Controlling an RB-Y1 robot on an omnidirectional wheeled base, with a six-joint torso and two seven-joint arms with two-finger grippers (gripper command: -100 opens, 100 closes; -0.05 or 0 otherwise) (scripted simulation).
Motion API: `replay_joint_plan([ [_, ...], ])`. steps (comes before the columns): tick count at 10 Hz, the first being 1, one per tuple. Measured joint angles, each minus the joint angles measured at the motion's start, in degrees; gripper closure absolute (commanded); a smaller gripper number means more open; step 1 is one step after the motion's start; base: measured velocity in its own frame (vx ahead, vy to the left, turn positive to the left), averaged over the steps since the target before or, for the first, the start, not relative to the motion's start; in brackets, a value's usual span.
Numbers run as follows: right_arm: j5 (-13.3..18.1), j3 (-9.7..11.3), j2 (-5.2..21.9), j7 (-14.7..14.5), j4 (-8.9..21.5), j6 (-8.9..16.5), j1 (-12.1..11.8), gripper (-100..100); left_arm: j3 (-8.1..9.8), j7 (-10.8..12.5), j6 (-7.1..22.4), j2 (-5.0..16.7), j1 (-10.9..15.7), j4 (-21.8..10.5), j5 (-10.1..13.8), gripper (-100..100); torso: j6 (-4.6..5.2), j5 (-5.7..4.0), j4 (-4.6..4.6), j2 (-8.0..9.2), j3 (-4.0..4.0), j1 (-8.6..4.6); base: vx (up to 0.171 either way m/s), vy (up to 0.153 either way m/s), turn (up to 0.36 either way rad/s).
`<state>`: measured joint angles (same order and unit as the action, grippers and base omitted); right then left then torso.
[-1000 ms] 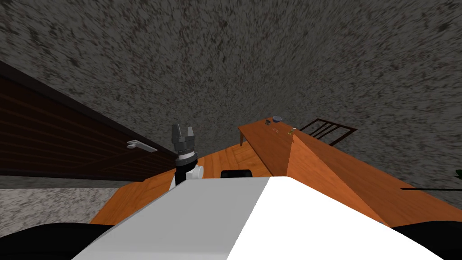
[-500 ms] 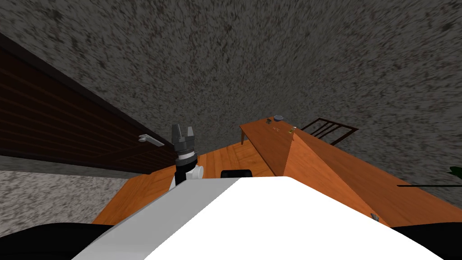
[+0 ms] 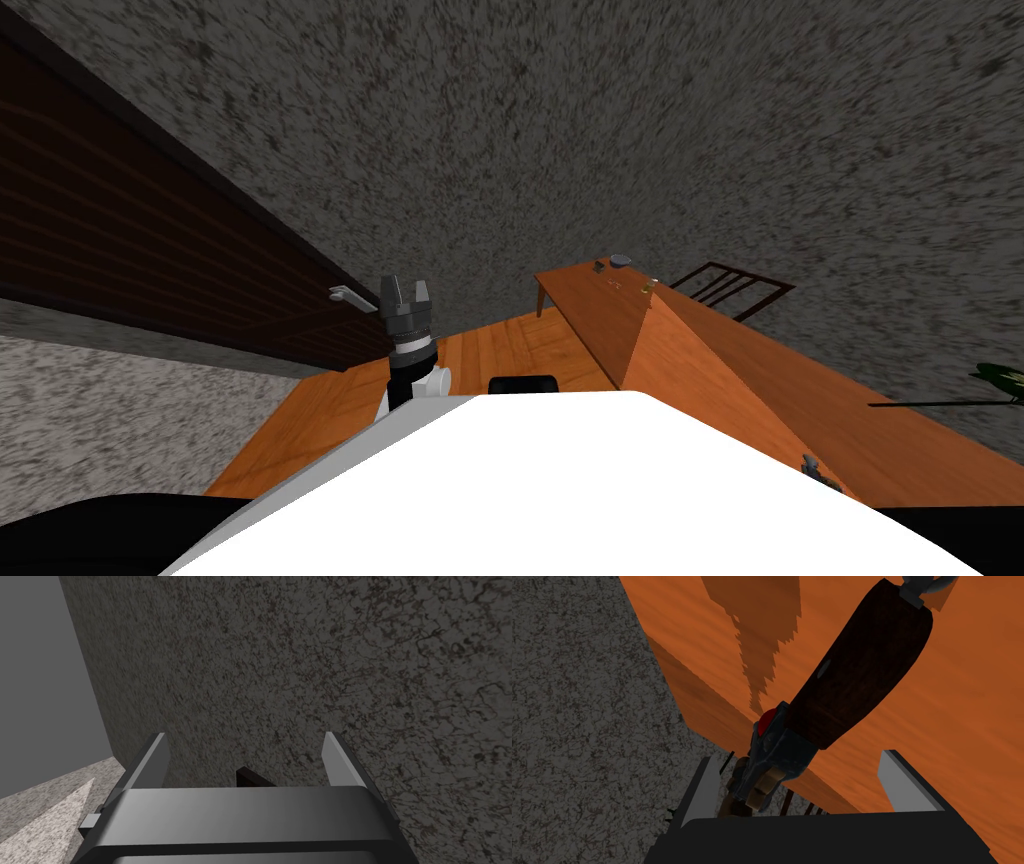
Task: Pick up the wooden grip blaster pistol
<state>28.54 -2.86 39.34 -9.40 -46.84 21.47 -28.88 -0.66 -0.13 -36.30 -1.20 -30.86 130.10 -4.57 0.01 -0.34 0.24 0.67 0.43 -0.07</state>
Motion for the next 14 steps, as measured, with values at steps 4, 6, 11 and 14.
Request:
replay_joint_plan([
  [4, -6.3, 6.0, 2.7, -0.4, 3.1, 1.7, 4.8, -100, 0.0, 0.0, 0.0, 0.0, 0.0, 0.0, 0.0, 0, -0.01, -0.16, -0.05, -0.29, -0.15, -0.11, -0.093, 0.022, 0.066],
  [6, -10.1, 9.5, 4.8, -0.8, 5.2, 3.4, 7.9, -100, 0.0, 0.0, 0.0, 0.0, 0.0, 0.0, 0.0, 0, -0.02, -0.14, -0.02, -0.15, -0.08, -0.06, -0.141, 0.037, 0.089],
  [11, -16.1, 17.5, 8.7, 0.1, 13.4, 4.9, 16.3, -100, 0.0, 0.0, 0.0, 0.0, 0.0, 0.0, 0.0, 0, 0.0, -0.13, -0.01, -0.13, -0.06, -0.06, -0.097, 0.026, 0.039],
  [14, -21.2, 22.1, 11.1, -0.9, 16.9, 6.6, 20.9, -100, 0.0, 0.0, 0.0, 0.0, 0.0, 0.0, 0.0, 0, 0.01, -0.14, -0.01, -0.12, -0.06, -0.06, -0.095, 0.025, 0.063],
])
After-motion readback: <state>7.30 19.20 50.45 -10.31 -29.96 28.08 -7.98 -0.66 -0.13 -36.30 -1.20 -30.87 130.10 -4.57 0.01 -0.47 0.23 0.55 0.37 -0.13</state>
